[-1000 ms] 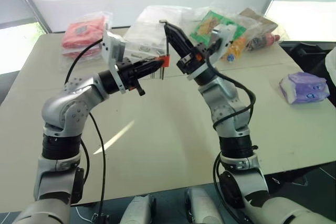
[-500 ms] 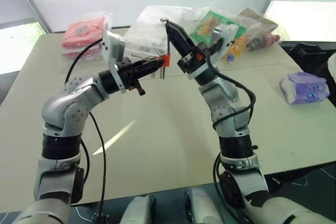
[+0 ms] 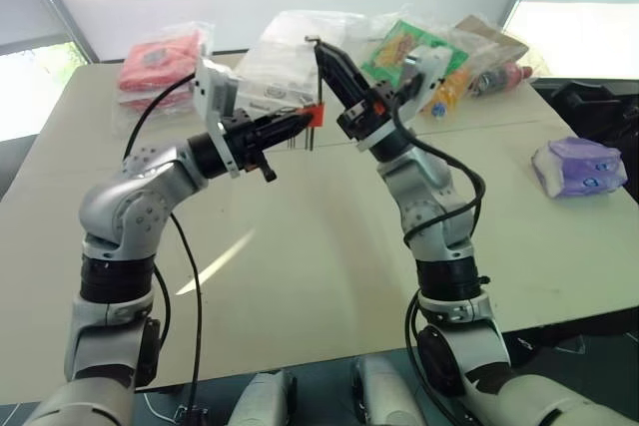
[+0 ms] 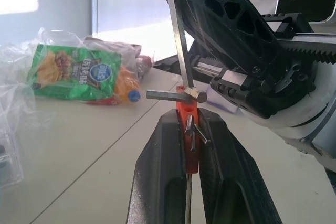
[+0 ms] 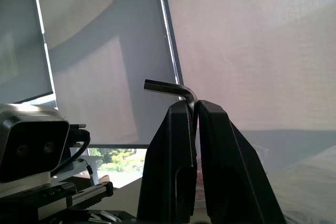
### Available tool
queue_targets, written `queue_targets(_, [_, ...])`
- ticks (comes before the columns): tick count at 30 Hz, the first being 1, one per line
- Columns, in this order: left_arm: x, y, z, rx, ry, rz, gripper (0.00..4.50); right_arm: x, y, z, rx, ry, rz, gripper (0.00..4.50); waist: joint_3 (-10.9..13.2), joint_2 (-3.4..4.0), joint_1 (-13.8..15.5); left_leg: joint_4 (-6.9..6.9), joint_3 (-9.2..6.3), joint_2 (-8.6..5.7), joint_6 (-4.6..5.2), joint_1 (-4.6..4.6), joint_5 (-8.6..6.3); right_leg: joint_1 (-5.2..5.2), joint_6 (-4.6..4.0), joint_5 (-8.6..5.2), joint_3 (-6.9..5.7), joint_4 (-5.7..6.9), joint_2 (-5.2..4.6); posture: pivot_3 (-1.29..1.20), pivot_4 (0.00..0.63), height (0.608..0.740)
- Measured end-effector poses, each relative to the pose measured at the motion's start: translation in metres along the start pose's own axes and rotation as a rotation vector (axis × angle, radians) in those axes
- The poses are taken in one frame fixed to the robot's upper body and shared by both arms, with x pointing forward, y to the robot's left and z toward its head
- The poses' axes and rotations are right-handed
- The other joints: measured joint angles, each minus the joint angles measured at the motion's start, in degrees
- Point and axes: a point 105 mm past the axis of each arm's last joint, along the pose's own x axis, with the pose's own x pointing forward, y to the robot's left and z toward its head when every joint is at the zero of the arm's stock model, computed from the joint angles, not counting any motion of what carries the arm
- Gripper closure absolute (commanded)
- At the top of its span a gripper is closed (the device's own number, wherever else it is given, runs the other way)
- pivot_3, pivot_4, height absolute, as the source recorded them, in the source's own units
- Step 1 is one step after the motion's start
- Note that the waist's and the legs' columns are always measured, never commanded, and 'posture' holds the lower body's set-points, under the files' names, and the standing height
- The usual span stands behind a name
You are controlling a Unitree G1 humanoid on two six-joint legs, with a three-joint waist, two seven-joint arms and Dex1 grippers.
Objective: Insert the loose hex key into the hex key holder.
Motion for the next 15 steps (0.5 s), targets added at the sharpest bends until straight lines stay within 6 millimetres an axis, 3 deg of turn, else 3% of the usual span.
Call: queue_targets(15, [0.0014, 0.0005, 0.0016, -0.024, -0.025, 0.011, 4.5, -0.0039, -0.0015, -0.0033, -0.012, 0.009, -0.011, 4.44, 0.0, 0.0, 0.0, 0.0, 0.0, 0.0, 0.0, 0.0, 0.0, 0.0, 0.0, 0.0, 0.0, 0.0, 0.0, 0.0, 0.15, 0.74])
